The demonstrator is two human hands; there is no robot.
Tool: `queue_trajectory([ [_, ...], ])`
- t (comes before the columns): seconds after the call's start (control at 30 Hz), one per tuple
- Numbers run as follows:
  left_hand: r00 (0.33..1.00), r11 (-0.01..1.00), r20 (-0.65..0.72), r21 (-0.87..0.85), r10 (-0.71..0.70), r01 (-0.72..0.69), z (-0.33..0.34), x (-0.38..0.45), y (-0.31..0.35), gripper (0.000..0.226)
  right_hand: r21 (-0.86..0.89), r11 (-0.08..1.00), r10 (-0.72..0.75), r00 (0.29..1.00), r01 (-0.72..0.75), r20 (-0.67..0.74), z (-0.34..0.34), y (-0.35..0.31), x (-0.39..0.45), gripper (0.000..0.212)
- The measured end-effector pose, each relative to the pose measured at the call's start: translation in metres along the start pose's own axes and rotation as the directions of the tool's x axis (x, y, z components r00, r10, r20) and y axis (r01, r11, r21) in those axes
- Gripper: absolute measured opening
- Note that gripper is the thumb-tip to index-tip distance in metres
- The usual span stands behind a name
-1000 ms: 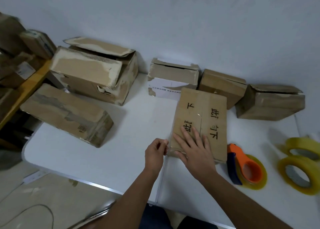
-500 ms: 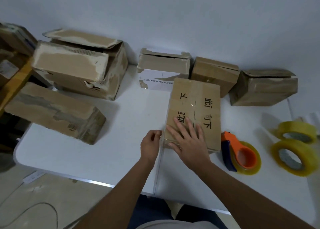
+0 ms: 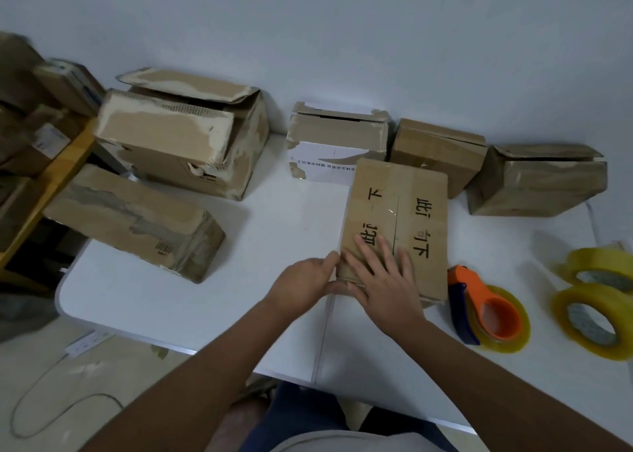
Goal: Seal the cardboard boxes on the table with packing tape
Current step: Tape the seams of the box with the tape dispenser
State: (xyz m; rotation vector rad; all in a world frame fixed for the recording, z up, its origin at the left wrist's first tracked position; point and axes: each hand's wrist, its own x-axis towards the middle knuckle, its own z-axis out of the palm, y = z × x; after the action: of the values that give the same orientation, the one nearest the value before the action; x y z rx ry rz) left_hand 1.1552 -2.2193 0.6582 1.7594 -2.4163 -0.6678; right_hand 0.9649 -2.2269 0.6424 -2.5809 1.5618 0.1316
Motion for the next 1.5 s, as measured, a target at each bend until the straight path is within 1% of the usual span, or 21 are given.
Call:
queue_trajectory([
  [0.1,0.994,0.995,0.056,-0.013,0.097,-0.097,-0.007,0.013,-0.012,0.043,0.032,0.999,-0.029,0.999,0.028,0.035,0.000,0.003,0.000,0.068],
  [0.17,0.993,0.994,0.048,-0.027,0.110,-0.109,-0.006,0.012,-0.018,0.044,0.080,0.994,-0.074,0.996,0.069,0.055,-0.004,0.006,0.000,0.077],
  [0.2,0.995,0.995,0.045,-0.036,0.094,-0.093,-0.005,0.010,-0.020,0.046,0.134,0.988,-0.083,0.995,0.076,0.050,-0.008,0.008,-0.001,0.075],
  [0.27,0.999,0.994,0.035,-0.107,0.031,-0.027,-0.005,0.006,-0.019,0.056,0.302,0.953,0.002,1.000,-0.008,0.020,-0.018,0.018,-0.005,0.067],
  [0.33,0.998,0.967,-0.020,-0.248,-0.065,0.058,-0.007,0.008,-0.015,0.067,0.451,0.877,0.222,0.972,-0.168,-0.069,-0.025,0.036,-0.012,0.064],
  [0.37,0.992,0.939,-0.051,-0.332,-0.115,0.092,-0.008,0.012,-0.013,0.068,0.519,0.813,0.355,0.931,-0.264,-0.083,-0.027,0.048,-0.017,0.065],
  [0.43,0.981,0.869,-0.035,-0.471,-0.192,0.154,-0.012,0.023,-0.005,0.066,0.685,0.596,0.541,0.840,-0.419,0.043,-0.028,0.072,-0.025,0.069],
  [0.5,0.976,0.791,0.059,-0.576,-0.210,0.205,-0.015,0.033,0.004,0.058,0.839,0.330,0.538,0.816,-0.434,0.211,-0.032,0.076,-0.031,0.067],
  [0.53,0.973,0.770,0.088,-0.597,-0.214,0.224,-0.016,0.034,0.007,0.056,0.863,0.287,0.502,0.833,-0.415,0.234,-0.034,0.072,-0.033,0.062],
  [0.6,0.967,0.790,0.041,-0.569,-0.252,0.230,-0.019,0.033,0.008,0.055,0.837,0.350,0.449,0.860,-0.420,0.244,-0.037,0.062,-0.038,0.058],
  [0.7,0.943,0.856,-0.078,-0.449,-0.324,0.257,-0.020,0.027,-0.003,0.054,0.803,0.372,0.389,0.864,-0.465,0.319,-0.040,0.052,-0.035,0.055],
  [0.77,0.916,0.890,-0.126,-0.317,-0.382,0.328,-0.016,0.020,-0.007,0.058,0.742,0.467,0.475,0.844,-0.481,0.249,-0.042,0.056,-0.023,0.051],
  [0.8,0.902,0.893,-0.140,-0.265,-0.408,0.363,-0.013,0.016,-0.005,0.061,0.703,0.530,0.524,0.835,-0.474,0.168,-0.043,0.061,-0.015,0.053],
  [0.83,0.889,0.884,-0.137,-0.248,-0.436,0.395,-0.009,0.009,-0.001,0.065,0.691,0.550,0.562,0.820,-0.469,0.110,-0.044,0.068,-0.007,0.056],
  [0.9,0.865,0.820,-0.085,-0.374,-0.495,0.433,-0.001,-0.003,0.006,0.075,0.700,0.529,0.596,0.797,-0.480,0.097,-0.048,0.086,0.013,0.062],
  [1.0,0.863,0.646,-0.016,-0.671,-0.505,0.366,0.004,-0.009,0.007,0.079,0.677,0.539,0.536,0.824,-0.501,0.183,-0.053,0.106,0.039,0.071],
  [1.07,0.849,0.605,-0.017,-0.709,-0.528,0.362,-0.003,-0.005,-0.003,0.075,0.637,0.567,0.517,0.828,-0.522,0.219,-0.055,0.107,0.048,0.072],
  [1.17,0.838,0.713,-0.128,-0.602,-0.530,0.359,-0.020,0.004,-0.035,0.060,0.517,0.634,0.562,0.802,-0.575,0.204,-0.051,0.094,0.049,0.065],
  [1.33,0.822,0.835,-0.297,-0.437,-0.485,0.335,-0.059,0.019,-0.094,0.056,0.492,0.709,0.503,0.851,-0.505,0.148,-0.058,0.063,0.068,0.049],
  [1.43,0.780,0.826,-0.377,-0.479,-0.499,0.297,-0.089,0.026,-0.118,0.055,0.575,0.717,0.425,0.901,-0.394,0.088,-0.081,0.041,0.101,0.044],
  [1.5,0.734,0.757,-0.358,-0.572,-0.577,0.316,-0.105,0.030,-0.141,0.050,0.637,0.710,0.359,0.932,-0.301,0.040,-0.097,0.022,0.126,0.040],
])
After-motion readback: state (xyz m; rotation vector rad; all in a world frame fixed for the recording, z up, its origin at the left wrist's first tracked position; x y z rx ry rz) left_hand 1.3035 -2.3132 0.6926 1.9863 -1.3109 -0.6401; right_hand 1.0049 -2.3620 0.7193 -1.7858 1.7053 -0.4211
